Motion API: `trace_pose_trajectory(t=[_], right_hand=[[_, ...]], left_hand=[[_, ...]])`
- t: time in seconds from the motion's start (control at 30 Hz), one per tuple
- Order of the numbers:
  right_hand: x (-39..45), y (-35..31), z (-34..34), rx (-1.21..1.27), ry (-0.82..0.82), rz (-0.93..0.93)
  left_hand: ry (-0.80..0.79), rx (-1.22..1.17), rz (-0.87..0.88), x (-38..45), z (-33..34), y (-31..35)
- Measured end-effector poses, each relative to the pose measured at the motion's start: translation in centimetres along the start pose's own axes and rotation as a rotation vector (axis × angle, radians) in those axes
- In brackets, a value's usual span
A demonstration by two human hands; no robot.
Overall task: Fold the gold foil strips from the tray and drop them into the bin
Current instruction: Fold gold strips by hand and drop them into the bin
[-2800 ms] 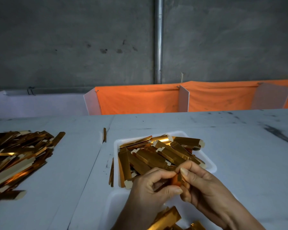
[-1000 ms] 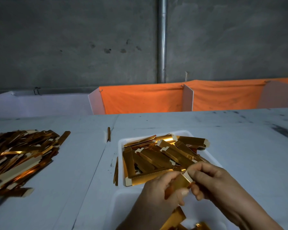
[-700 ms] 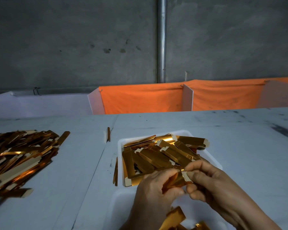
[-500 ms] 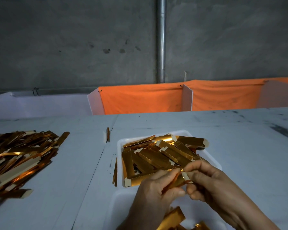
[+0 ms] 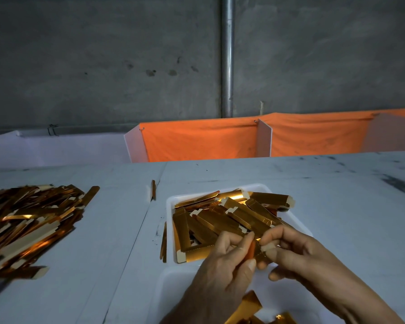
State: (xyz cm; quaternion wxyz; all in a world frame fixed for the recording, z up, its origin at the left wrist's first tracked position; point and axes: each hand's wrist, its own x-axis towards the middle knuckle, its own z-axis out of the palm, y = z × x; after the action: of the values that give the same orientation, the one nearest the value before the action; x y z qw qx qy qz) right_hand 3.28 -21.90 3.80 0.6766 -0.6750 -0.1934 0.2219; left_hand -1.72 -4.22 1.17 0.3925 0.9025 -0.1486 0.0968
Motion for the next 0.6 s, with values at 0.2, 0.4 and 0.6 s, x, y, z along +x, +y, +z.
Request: trace_pose_trajectory(t=[0.2, 0.4, 0.6], right_hand=[[0.25, 0.43, 0.11, 0.007, 0.014, -0.026], [0.11, 0.50, -0.41, 0.184, -0.096, 0.027], [0.12, 0.60, -0.27, 0.212, -0.077, 0.013]], left_hand=[[-0.007, -0.030, -0.021, -0.34, -0.46, 0.07], [0.033, -0.176, -0.105, -0.63, -0.92, 0.33], [0.047, -0.211, -0.097, -0.74, -0.89, 0.55]])
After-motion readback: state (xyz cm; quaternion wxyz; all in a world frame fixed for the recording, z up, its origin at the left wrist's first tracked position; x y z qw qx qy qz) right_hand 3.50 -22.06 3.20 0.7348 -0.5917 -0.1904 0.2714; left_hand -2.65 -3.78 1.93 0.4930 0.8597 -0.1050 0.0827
